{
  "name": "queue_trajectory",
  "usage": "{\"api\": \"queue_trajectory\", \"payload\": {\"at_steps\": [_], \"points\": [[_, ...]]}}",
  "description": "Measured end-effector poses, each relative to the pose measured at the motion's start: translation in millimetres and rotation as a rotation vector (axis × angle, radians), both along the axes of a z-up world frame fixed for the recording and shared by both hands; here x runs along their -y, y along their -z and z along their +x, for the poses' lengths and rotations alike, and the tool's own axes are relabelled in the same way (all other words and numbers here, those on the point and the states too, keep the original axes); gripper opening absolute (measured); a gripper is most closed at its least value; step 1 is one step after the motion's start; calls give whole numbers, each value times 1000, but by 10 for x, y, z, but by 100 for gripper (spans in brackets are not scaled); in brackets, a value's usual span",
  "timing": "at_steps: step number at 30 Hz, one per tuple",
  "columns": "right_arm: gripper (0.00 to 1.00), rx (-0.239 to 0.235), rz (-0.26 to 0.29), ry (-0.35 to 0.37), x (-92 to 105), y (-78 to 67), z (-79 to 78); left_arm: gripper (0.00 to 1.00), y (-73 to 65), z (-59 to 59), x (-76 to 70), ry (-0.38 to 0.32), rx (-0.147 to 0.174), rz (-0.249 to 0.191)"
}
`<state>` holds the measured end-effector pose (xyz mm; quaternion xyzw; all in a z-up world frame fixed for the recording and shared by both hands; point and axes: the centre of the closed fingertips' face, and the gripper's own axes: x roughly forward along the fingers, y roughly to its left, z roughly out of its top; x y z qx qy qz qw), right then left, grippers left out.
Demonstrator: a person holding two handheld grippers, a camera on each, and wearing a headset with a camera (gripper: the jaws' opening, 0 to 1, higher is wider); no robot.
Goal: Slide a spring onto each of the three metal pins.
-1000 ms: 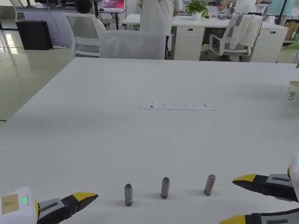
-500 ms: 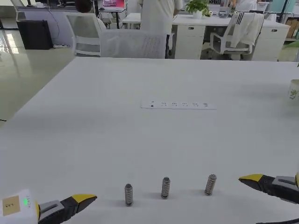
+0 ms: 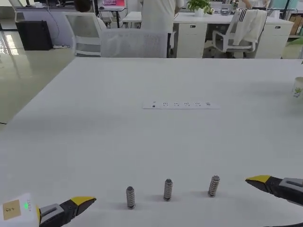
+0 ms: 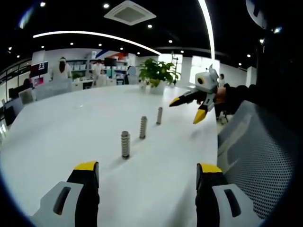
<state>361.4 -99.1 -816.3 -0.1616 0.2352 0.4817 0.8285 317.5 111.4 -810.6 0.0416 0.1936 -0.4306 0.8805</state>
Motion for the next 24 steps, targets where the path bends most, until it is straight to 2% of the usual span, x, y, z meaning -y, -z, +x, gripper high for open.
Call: {"api": "queue_trajectory", "payload": {"at_steps": [14,24], "points": [[82,9,36,-15,-16,18,-17,83,9,13,-12,-15,-5,2],[81,10,42,-12,12,28,-9,83,13,22,-16,-24,-6,6]]}}
